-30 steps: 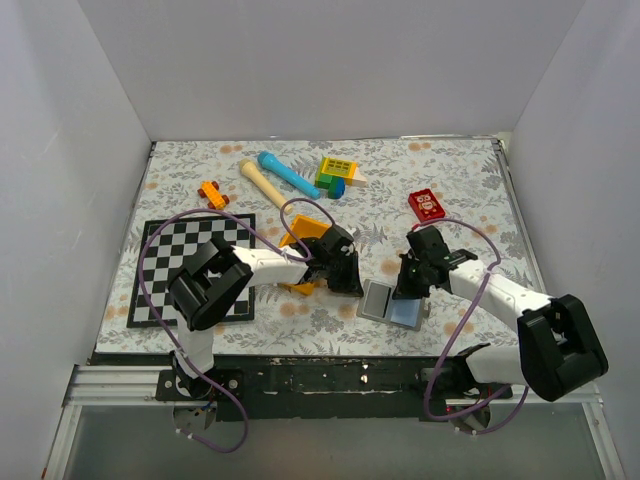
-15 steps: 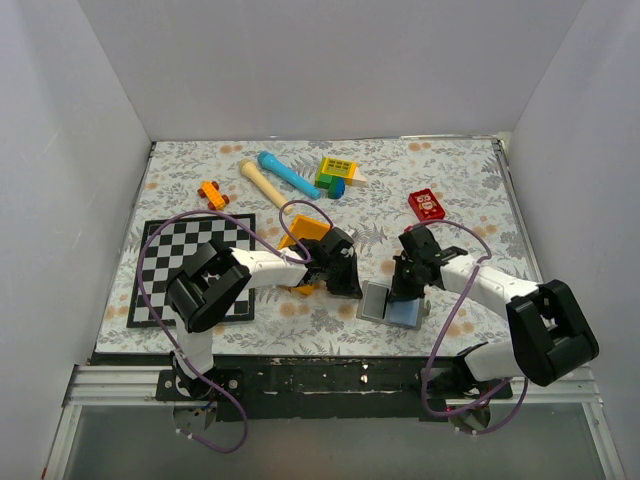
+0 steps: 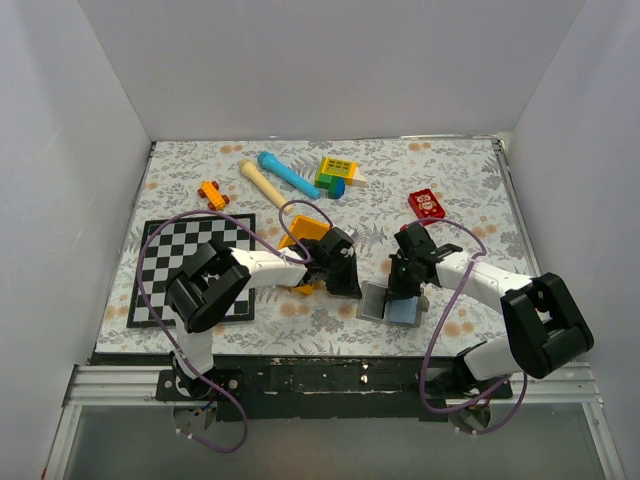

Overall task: Put the credit cards into the card holder
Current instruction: Turn over the card slot in the card holder.

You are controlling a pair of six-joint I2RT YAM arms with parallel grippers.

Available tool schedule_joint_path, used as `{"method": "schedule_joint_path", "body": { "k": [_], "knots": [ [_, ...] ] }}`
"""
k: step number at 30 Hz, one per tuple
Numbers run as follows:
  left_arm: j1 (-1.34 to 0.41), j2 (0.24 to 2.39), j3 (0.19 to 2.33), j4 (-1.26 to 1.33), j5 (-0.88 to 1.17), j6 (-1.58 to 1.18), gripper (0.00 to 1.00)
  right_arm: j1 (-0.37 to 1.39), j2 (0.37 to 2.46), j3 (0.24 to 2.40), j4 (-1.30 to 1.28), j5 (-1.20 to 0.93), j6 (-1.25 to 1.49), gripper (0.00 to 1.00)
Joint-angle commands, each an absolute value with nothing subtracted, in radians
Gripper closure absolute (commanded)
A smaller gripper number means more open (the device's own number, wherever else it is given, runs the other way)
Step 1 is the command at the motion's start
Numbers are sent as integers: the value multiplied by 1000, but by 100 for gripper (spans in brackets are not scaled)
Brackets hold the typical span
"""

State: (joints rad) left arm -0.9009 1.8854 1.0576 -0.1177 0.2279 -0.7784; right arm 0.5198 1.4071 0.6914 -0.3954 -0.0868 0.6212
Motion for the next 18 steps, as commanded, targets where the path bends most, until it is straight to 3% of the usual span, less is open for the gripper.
{"method": "schedule_joint_path", "body": {
  "k": [1, 11, 18],
  "knots": [
    [-914, 1865, 1049, -169, 206, -773, 100, 543, 1411, 710, -353, -97, 638, 99],
    [-914, 1851, 1063, -183, 178, -770, 100, 543, 1218, 697, -529, 83, 666, 99],
    [-914, 1876, 1078, -186, 193, -767, 100, 543, 1098, 666, -655, 198, 762, 82]
  ]
}}
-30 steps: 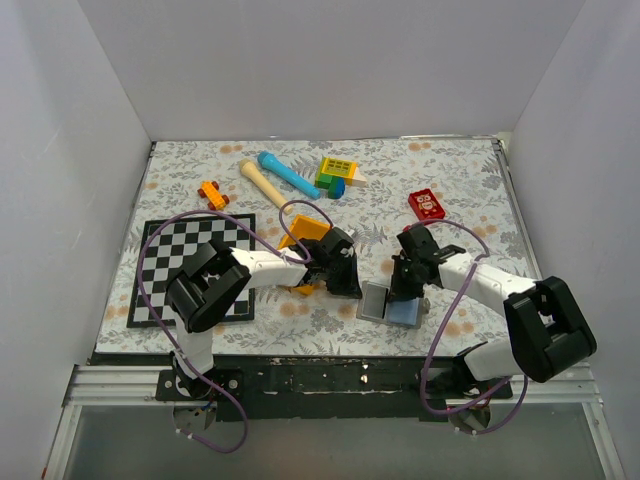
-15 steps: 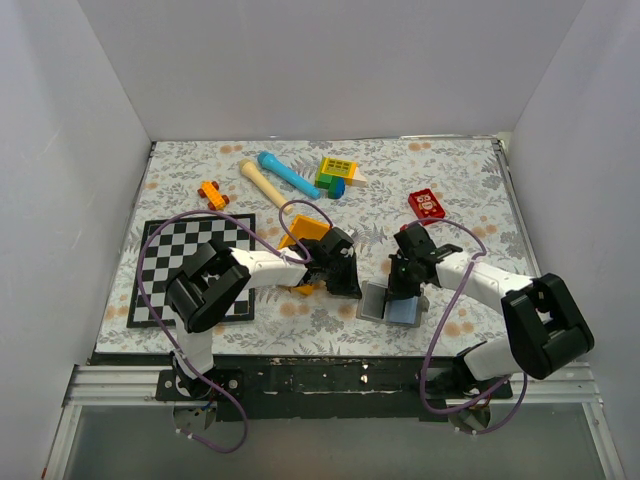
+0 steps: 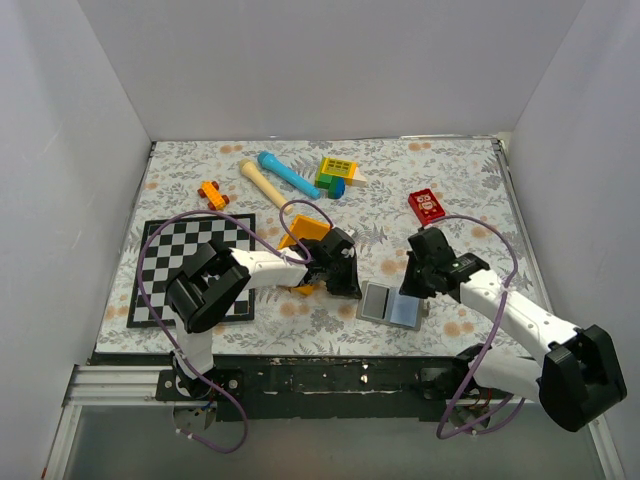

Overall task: Put the credit cards into the card holder
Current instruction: Turn over the card slot in the card holder.

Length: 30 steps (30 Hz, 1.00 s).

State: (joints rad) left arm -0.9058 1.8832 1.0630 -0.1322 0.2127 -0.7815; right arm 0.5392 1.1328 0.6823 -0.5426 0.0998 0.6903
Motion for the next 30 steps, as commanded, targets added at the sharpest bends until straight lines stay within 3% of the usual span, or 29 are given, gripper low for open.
{"method": "schedule_joint_path", "body": {
  "k": [1, 9, 20, 30],
  "knots": [
    [-914, 1876, 1080, -186, 193, -765, 100, 543, 1094, 666, -670, 207, 771, 81],
    [-914, 1879, 1091, -187, 198, -759, 100, 543, 1130, 632, -652, 186, 788, 81],
    [-914, 1875, 1081, -187, 198, -765, 100, 545, 1301, 624, -499, 86, 781, 96],
    [-914, 1876, 1083, -187, 198, -767, 100, 543, 1379, 603, -336, -44, 765, 99]
  ]
}}
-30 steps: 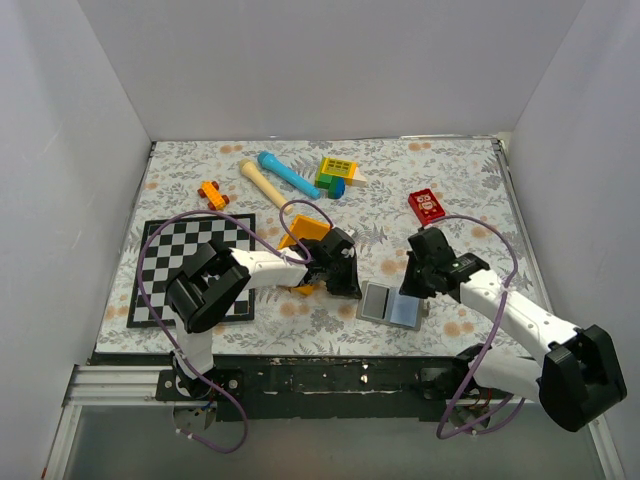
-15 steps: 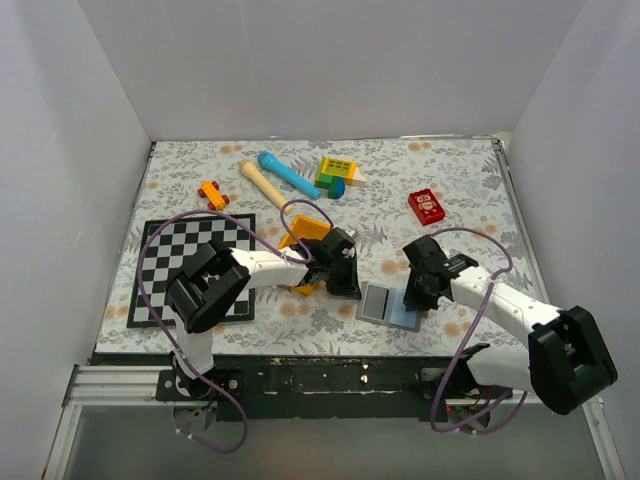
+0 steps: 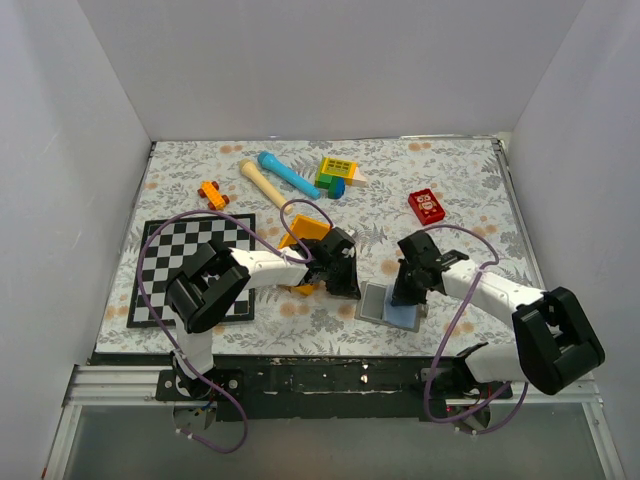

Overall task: Put the credit cards into the card holder
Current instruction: Turn over the card slot in the card holder.

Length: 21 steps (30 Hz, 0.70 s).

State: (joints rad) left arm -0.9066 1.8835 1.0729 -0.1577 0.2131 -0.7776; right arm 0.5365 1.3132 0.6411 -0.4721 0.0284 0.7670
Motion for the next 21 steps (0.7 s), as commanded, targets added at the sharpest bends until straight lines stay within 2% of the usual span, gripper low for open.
{"method": "schedule_joint_path", "body": {
  "k": [1, 16, 21],
  "knots": [
    [-914, 1876, 1085, -187, 198, -769, 100, 543, 1382, 600, -321, -57, 765, 99],
    [-914, 1871, 1074, -181, 207, -796, 100, 543, 1502, 632, -199, -136, 732, 99],
    [-914, 1806, 1054, -189, 164, -799, 100, 543, 1520, 635, -192, -141, 730, 99]
  ]
}}
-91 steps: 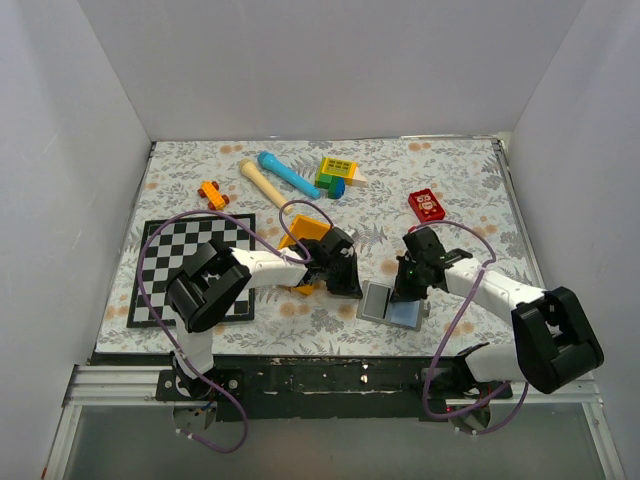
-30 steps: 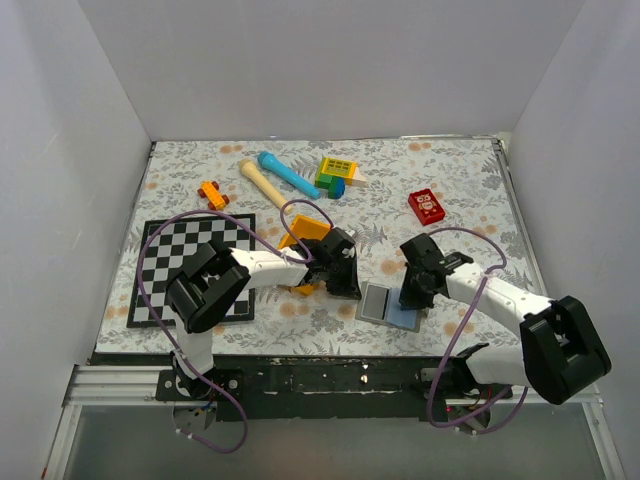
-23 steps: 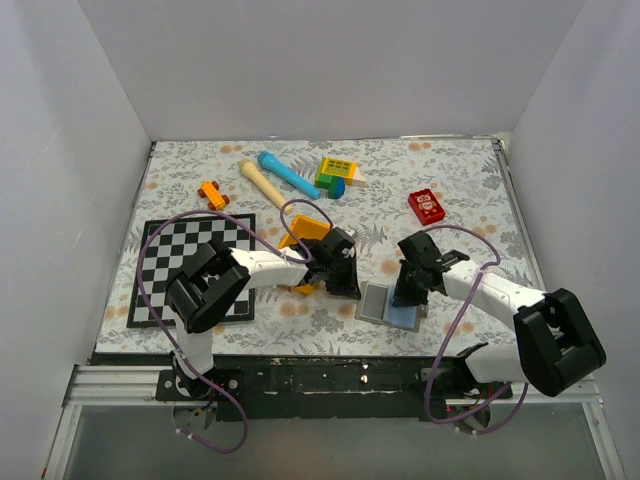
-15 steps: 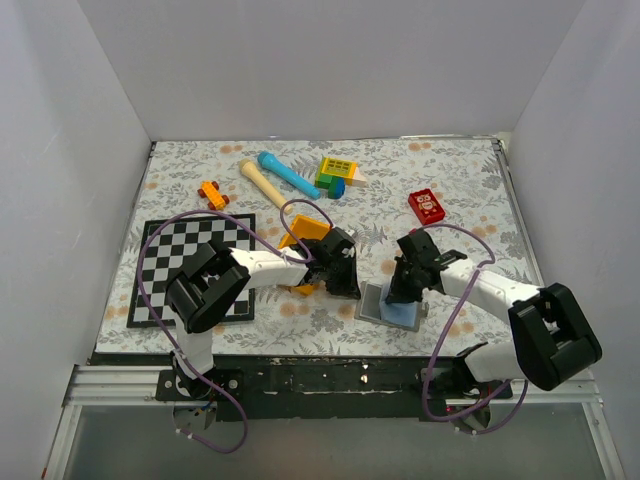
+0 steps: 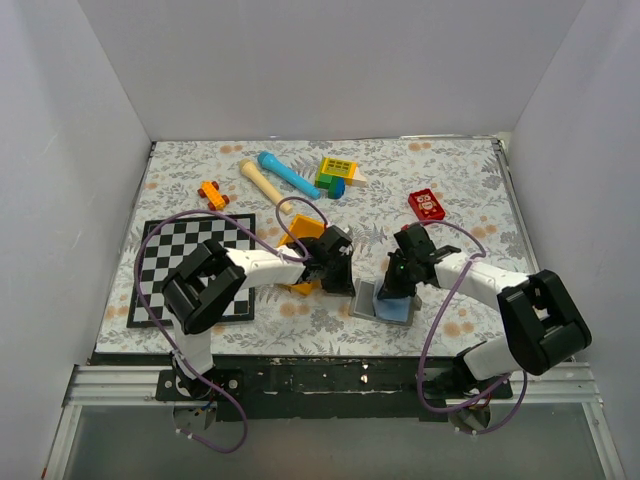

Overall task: Put the credit cards into the card holder
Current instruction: Turn over the card slot in the card holder.

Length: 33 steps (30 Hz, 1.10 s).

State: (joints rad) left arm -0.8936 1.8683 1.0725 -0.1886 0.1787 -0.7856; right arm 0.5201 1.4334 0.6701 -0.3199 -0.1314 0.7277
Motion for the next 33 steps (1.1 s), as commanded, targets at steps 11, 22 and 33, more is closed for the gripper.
{"method": "schedule_joint_path", "body": {
  "k": [11, 22, 33],
  "knots": [
    [-940, 1634, 1039, -192, 38, -744, 87, 543, 1543, 653, -186, -138, 700, 99],
    [-969, 1692, 1043, -123, 89, -724, 92, 543, 1569, 684, -201, -150, 680, 99],
    [-971, 1827, 1066, -48, 109, -759, 100, 543, 1563, 676, -198, -167, 678, 99]
  ]
}}
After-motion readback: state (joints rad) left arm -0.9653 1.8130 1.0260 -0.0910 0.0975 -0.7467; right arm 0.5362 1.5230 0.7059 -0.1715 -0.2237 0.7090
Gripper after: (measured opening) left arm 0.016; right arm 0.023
